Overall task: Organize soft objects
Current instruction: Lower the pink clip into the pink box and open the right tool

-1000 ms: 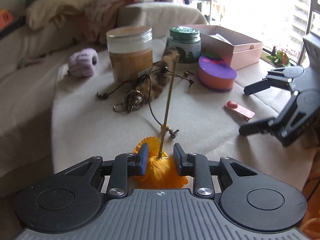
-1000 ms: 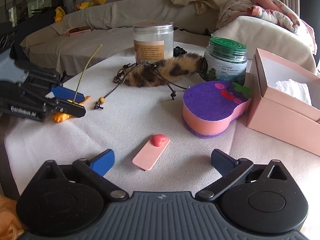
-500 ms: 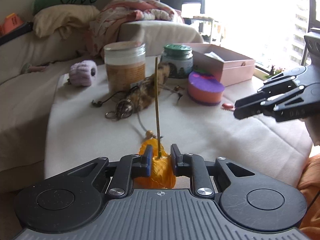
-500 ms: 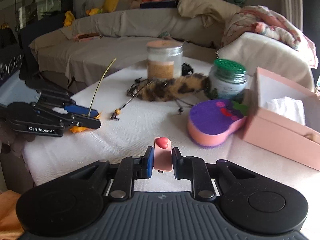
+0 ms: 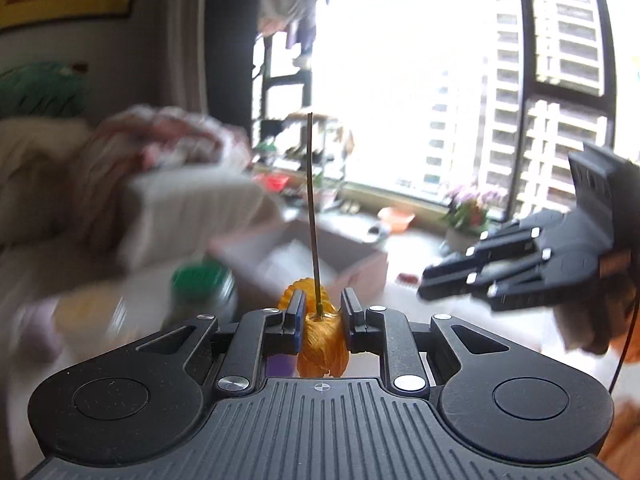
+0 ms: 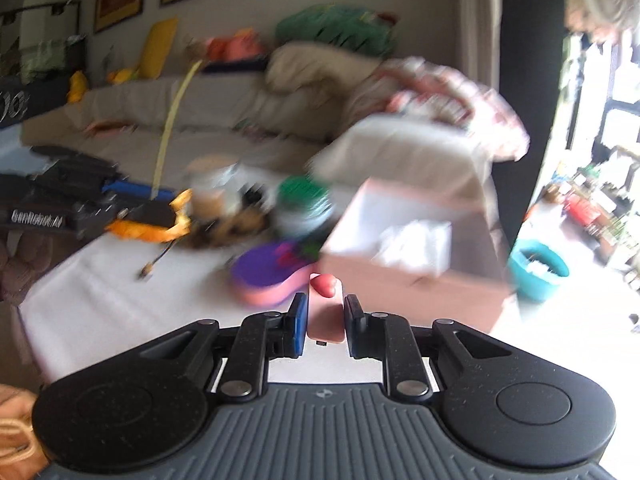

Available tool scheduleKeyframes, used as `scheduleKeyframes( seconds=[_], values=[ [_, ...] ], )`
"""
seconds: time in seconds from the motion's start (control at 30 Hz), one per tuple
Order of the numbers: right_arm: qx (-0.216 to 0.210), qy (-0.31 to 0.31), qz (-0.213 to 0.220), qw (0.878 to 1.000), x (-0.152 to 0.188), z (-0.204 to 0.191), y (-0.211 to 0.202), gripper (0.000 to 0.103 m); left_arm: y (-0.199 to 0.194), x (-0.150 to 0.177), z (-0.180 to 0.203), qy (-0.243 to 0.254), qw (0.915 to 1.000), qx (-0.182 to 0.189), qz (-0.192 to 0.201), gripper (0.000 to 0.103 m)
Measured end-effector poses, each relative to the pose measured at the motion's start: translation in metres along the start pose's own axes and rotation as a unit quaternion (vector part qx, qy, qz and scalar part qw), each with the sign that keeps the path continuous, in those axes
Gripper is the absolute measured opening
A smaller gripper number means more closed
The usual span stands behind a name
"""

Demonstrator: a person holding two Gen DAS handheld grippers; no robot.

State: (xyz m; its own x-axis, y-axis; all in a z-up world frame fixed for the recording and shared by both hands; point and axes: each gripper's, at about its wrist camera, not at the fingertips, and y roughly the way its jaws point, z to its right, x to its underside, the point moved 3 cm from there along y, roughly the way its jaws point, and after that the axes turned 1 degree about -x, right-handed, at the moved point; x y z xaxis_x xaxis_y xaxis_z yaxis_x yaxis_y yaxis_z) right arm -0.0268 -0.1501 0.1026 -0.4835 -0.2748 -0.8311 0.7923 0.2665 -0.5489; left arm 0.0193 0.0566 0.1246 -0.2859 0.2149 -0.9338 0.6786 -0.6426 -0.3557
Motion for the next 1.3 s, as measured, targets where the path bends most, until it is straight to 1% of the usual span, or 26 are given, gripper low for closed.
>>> scheduleKeyframes(
  seconds=[0.03,0.1,0.17,0.2,0.23,0.27,0.3,0.37,0.4,0.43,0.47,0.53,0.6,0.63,0.67,0.73,0.77,0.83,0.9,0.97,1.03,1.1,1.13,1.2,1.23,1.3],
  values=[
    [0.015,-0.007,0.014,1.000,-0.011,0.009,-0.003,0.019,0.018,-0.023,0.001,-0.001,0.9999,0.014,0.006,0.022],
    [0.037,-0.014,0.036,0.999,-0.036,0.029,-0.001,0.019,0.054,-0.061,-0.001,-0.011,0.9996,0.025,0.008,0.023],
    [0.045,0.006,0.041,0.998,-0.063,0.053,0.011,0.019,0.094,-0.089,-0.011,-0.050,0.9979,0.039,-0.014,0.025],
    [0.042,0.021,0.037,0.998,-0.074,0.067,0.022,0.022,0.115,-0.096,-0.019,-0.081,0.9955,0.037,-0.033,0.025],
    [0.033,0.041,0.029,0.998,-0.081,0.081,0.034,0.038,0.136,-0.099,-0.026,-0.113,0.9917,0.029,-0.054,0.025],
    [0.032,0.064,0.024,0.997,-0.085,0.094,0.043,0.062,0.153,-0.096,-0.033,-0.140,0.9877,0.023,-0.067,0.025],
    [0.038,0.091,0.023,0.995,-0.085,0.107,0.052,0.069,0.168,-0.089,-0.040,-0.159,0.9839,0.022,-0.079,0.025],
    [0.041,0.126,0.018,0.991,-0.081,0.127,0.068,0.071,0.192,-0.070,-0.053,-0.185,0.9750,0.003,-0.124,0.026],
    [0.043,0.134,0.011,0.990,-0.077,0.134,0.074,0.071,0.201,-0.057,-0.062,-0.199,0.9681,-0.012,-0.152,0.026],
    [0.049,0.142,0.004,0.989,-0.073,0.139,0.080,0.071,0.208,-0.044,-0.071,-0.221,0.9589,-0.017,-0.178,0.026],
    [0.053,0.145,-0.003,0.988,-0.070,0.142,0.085,0.071,0.213,-0.031,-0.081,-0.249,0.9491,0.001,-0.193,0.026],
    [0.059,0.138,-0.019,0.988,-0.067,0.142,0.097,0.071,0.215,-0.017,-0.097,-0.293,0.9361,0.051,-0.187,0.026],
    [0.061,0.126,-0.031,0.990,-0.068,0.137,0.107,0.071,0.212,-0.013,-0.109,-0.330,0.9257,0.079,-0.166,0.026],
    [0.061,0.121,-0.035,0.990,-0.070,0.135,0.112,0.071,0.210,-0.016,-0.115,-0.344,0.9227,0.090,-0.150,0.026],
    [0.063,0.117,-0.039,0.990,-0.072,0.132,0.117,0.071,0.205,-0.019,-0.122,-0.352,0.9228,0.099,-0.122,0.026],
    [0.070,0.116,-0.041,0.990,-0.081,0.127,0.125,0.071,0.190,-0.029,-0.135,-0.344,0.9324,0.094,-0.061,0.026],
    [0.070,0.117,-0.038,0.990,-0.084,0.122,0.125,0.071,0.182,-0.038,-0.142,-0.332,0.9392,0.082,-0.034,0.026],
    [0.058,0.124,-0.035,0.990,-0.092,0.116,0.125,0.071,0.160,-0.050,-0.163,-0.304,0.9515,0.049,-0.009,0.026],
    [0.042,0.132,-0.038,0.990,-0.103,0.110,0.123,0.071,0.131,-0.056,-0.193,-0.275,0.9613,-0.012,-0.008,0.026],
    [0.025,0.141,-0.033,0.989,-0.118,0.103,0.121,0.071,0.102,-0.058,-0.233,-0.248,0.9651,-0.081,-0.019,0.026],
    [0.012,0.146,-0.028,0.989,-0.140,0.093,0.124,0.071,0.075,-0.047,-0.277,-0.235,0.9588,-0.154,-0.044,0.026],
    [0.001,0.138,-0.030,0.990,-0.164,0.080,0.133,0.071,0.061,-0.031,-0.313,-0.228,0.9460,-0.213,-0.087,0.026],
    [-0.007,0.132,-0.031,0.991,-0.177,0.072,0.139,0.071,0.057,-0.020,-0.330,-0.231,0.9388,-0.230,-0.111,0.026],
    [-0.024,0.127,-0.031,0.991,-0.201,0.055,0.148,0.071,0.057,0.000,-0.349,-0.238,0.9286,-0.251,-0.135,0.026],
    [-0.036,0.122,-0.029,0.991,-0.210,0.044,0.152,0.071,0.057,0.007,-0.353,-0.239,0.9270,-0.255,-0.137,0.026],
    [-0.060,0.112,-0.025,0.992,-0.223,0.023,0.158,0.071,0.061,0.018,-0.359,-0.235,0.9303,-0.251,-0.128,0.026]
  ],
)
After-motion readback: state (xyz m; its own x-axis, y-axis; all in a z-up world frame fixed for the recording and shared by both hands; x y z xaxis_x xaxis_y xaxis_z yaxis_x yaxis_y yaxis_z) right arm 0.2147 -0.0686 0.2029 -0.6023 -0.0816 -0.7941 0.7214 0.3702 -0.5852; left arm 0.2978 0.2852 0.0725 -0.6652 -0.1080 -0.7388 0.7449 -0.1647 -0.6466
